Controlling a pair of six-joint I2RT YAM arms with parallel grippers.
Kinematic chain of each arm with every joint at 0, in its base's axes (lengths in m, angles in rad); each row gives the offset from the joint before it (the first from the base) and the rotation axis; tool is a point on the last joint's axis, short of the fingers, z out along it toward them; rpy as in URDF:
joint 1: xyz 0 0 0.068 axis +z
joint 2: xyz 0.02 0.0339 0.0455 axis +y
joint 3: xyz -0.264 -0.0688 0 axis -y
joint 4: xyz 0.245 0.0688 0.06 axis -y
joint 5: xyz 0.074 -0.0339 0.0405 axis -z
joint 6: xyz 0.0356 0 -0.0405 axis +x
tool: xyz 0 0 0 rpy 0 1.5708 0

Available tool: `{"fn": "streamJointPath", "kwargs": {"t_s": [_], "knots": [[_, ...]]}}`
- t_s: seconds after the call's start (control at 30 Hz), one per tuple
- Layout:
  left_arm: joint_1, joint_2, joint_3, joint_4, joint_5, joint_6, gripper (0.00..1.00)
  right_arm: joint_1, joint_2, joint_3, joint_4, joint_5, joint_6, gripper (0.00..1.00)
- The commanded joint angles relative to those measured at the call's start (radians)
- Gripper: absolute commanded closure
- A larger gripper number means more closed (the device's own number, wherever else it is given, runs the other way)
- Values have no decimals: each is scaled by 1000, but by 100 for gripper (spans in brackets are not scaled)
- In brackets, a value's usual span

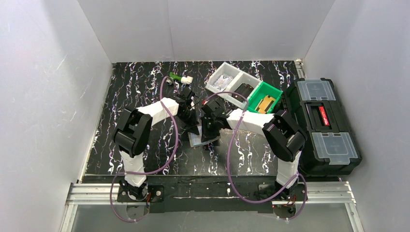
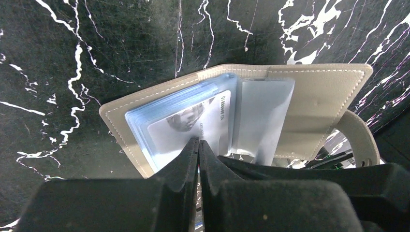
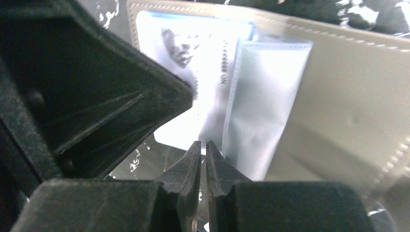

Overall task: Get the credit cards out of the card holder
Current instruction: Remove the credit card from the card holder.

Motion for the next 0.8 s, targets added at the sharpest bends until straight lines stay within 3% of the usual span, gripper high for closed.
{"fn": "streamJointPath", "kwargs": {"t_s": [0.0,0.13,0.43,0.6,0.77], "knots": [[11,-22,-18,-62,-72,42,100,-1,7,75,-70,170,5,85],[15,-10,-28,-69,-84,53,100,-7,9,103,-112,253,1,84],[16,5,-21,-81,-89,73,100,-56,23,116,-127,231,-11,72],[16,9,-14,-82,-82,78,100,-98,37,140,-131,189,-33,63],[16,-1,-8,-81,-76,82,100,-105,79,174,-118,64,-62,61]]}}
